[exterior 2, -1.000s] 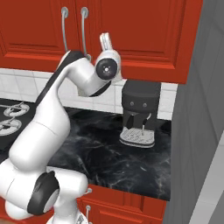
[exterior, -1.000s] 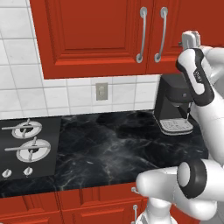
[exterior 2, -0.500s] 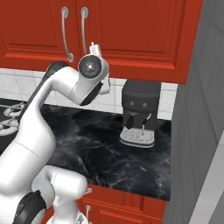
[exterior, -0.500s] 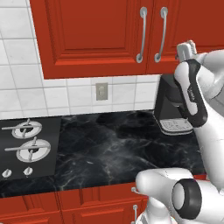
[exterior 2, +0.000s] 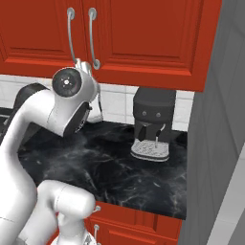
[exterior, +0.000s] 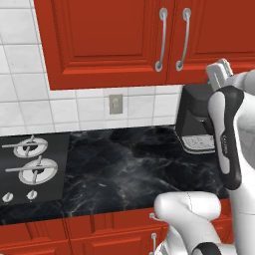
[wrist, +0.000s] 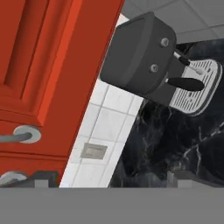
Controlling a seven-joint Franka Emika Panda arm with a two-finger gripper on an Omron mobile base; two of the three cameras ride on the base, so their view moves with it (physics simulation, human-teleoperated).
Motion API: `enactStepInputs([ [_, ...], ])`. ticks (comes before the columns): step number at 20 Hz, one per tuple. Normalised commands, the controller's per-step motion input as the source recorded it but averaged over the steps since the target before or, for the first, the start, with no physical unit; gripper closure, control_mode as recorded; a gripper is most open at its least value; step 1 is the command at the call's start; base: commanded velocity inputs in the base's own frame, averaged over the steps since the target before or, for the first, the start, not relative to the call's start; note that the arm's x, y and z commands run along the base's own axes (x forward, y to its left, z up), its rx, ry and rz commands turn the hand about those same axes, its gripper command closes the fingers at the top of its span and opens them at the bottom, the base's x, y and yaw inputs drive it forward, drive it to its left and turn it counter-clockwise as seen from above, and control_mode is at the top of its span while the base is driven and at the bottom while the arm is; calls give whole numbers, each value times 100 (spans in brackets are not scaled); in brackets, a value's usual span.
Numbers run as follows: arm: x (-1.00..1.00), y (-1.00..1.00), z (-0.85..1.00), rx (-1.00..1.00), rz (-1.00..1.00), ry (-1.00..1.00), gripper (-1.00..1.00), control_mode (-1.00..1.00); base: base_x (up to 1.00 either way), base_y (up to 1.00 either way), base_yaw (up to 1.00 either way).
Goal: Close all open cabinet doors.
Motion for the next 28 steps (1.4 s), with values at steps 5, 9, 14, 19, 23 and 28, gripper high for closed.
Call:
enactStepInputs([
  [5, -100, 23, -39, -12, 1, 2, -100, -100, 0, 0, 0],
  [9, -73, 45, -41, -12, 0, 5, -100, -100, 0, 0, 0],
  [14, -63, 31, -33, -9, 0, 6, -100, -100, 0, 0, 0],
  [19, -15, 12, -12, -3, 0, 4, -100, -100, 0, 0, 0],
  [23, 0, 0, 0, 0, 0, 0, -100, -100, 0, 0, 0],
  [28, -7, 1, 0, -1, 0, -2, -100, -100, 0, 0, 0],
])
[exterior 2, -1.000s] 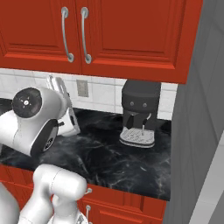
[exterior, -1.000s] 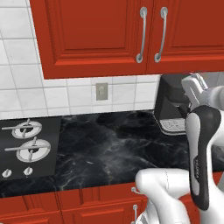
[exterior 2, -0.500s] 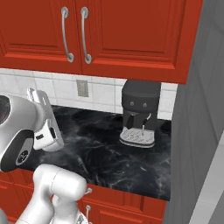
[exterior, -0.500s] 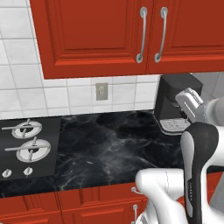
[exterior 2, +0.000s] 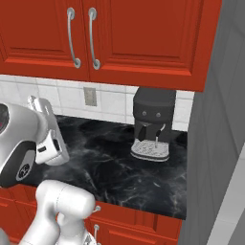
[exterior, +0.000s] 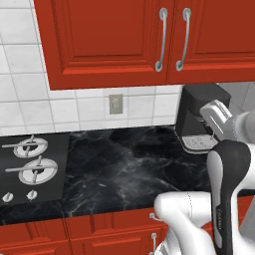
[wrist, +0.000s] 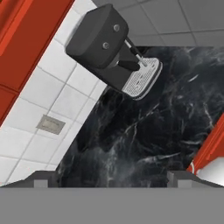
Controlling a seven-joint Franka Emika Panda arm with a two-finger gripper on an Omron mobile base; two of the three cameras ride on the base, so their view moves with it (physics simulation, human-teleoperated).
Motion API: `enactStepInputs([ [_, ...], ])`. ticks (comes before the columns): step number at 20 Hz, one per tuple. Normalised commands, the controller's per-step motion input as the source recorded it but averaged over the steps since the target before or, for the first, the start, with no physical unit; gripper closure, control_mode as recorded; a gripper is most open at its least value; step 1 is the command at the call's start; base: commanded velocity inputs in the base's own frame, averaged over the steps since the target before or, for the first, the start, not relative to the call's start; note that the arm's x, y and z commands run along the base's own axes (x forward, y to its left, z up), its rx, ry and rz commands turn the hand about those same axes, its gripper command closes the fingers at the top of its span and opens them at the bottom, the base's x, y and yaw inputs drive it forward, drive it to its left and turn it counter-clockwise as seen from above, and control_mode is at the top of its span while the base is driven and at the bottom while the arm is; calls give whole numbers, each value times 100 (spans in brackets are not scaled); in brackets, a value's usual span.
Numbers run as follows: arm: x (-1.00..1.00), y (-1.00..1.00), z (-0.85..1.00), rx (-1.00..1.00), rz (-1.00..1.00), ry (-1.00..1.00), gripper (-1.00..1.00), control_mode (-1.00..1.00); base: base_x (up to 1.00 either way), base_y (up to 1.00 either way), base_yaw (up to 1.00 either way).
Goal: Close all open cabinet doors.
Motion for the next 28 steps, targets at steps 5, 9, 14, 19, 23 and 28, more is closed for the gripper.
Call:
enactStepInputs([
  [5, -32, 0, 0, -3, 0, -12, -100, 100, -31, 0, -3],
  [9, 0, 0, 0, 0, 0, 0, -100, 100, -82, 14, -20],
  [14, 0, 0, 0, 0, 0, 0, -100, 100, -69, 32, -35],
  [19, 0, 0, 0, 0, 0, 0, -100, 100, -43, 47, -43],
  [23, 0, 0, 0, 0, 0, 0, -100, 100, -32, 42, -46],
  [28, 0, 0, 0, 0, 0, 0, -100, 100, -25, 34, -50],
])
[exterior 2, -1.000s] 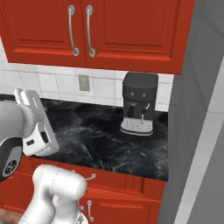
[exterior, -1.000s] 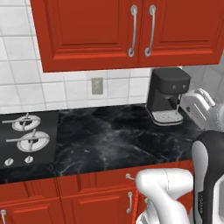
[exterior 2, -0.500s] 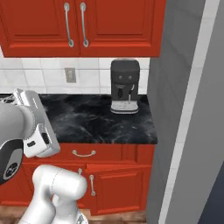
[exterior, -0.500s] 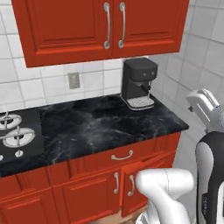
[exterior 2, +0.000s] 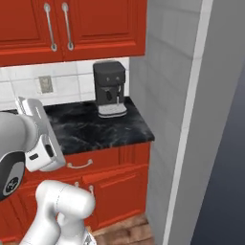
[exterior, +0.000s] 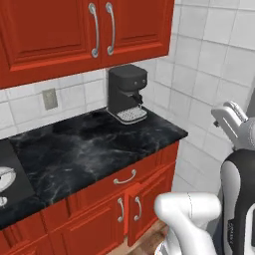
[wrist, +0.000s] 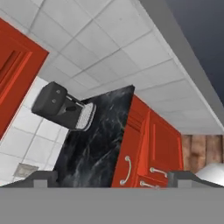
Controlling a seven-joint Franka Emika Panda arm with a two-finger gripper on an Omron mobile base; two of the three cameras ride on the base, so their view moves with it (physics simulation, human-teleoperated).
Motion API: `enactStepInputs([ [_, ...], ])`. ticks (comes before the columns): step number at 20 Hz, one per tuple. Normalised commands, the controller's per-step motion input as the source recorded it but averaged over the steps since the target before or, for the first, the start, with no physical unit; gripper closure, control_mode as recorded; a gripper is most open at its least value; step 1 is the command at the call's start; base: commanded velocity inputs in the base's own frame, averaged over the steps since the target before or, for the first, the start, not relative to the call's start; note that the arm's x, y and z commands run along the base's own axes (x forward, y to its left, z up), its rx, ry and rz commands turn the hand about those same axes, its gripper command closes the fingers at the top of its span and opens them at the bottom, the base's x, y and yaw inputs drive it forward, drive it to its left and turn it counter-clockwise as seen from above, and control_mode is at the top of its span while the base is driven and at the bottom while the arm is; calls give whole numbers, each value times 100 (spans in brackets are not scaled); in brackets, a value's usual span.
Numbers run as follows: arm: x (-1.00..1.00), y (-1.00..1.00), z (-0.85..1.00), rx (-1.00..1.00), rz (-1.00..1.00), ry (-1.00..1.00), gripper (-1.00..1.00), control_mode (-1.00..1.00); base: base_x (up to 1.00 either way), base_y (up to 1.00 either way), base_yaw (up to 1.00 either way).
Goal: Close all open cabinet doors.
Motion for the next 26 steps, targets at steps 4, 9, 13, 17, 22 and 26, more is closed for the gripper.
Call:
enactStepInputs([
  [4, 0, 0, 0, 0, 0, 0, -100, 100, -28, 34, -51],
  [9, 0, 0, 0, 0, 0, 0, -100, 100, -34, 38, -49],
  [13, 0, 0, 0, 0, 0, 0, -100, 100, -54, 59, -40],
  [17, 0, 0, 0, 0, 0, 0, -100, 100, -49, 85, -33],
  [22, 0, 0, 0, 0, 0, 0, -100, 100, -48, 69, -33],
  [26, 0, 0, 0, 0, 0, 0, -100, 100, -46, 36, -40],
])
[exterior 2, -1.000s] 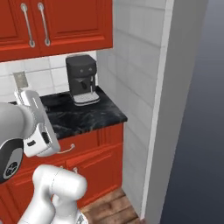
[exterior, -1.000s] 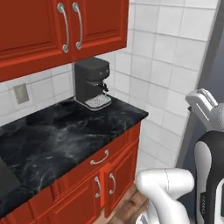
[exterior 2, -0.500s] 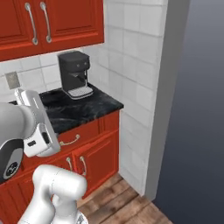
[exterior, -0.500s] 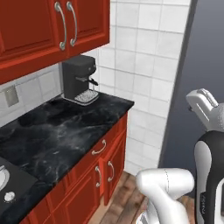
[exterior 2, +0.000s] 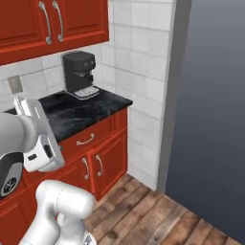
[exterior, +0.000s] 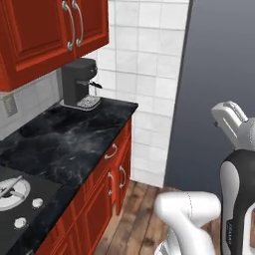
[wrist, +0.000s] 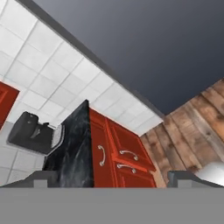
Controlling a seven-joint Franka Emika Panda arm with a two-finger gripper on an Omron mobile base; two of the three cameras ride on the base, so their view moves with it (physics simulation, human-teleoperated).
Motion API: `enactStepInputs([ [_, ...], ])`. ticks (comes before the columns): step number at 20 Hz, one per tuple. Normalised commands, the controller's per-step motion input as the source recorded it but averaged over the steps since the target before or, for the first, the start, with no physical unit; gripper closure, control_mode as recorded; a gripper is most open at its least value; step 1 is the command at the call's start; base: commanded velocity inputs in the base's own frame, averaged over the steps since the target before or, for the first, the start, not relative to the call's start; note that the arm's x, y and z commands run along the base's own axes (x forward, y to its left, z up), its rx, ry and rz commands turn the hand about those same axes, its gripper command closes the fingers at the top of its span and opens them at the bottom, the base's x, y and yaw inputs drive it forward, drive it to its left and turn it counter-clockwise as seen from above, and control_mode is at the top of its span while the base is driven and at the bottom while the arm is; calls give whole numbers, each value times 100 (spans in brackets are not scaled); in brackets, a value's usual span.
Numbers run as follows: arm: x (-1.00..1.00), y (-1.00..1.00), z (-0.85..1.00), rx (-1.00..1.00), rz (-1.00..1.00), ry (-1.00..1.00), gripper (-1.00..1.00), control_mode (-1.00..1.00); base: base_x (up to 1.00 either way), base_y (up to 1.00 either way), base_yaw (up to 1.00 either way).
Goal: Close all open cabinet doors.
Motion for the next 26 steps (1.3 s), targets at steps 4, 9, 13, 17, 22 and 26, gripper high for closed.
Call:
enactStepInputs([
  [4, 0, 0, 0, 0, 0, 0, -100, 100, -44, 23, -43],
  [9, 0, 0, 0, 0, 0, 0, -100, 100, -40, 10, -48],
  [13, 0, 0, 0, 0, 0, 0, -100, 100, -39, 11, -52],
  [17, 0, 0, 0, 0, 0, 0, -100, 100, -49, 16, -52],
  [22, 0, 0, 0, 0, 0, 0, -100, 100, -59, 6, -50],
  [26, 0, 0, 0, 0, 0, 0, -100, 100, -50, 0, -47],
])
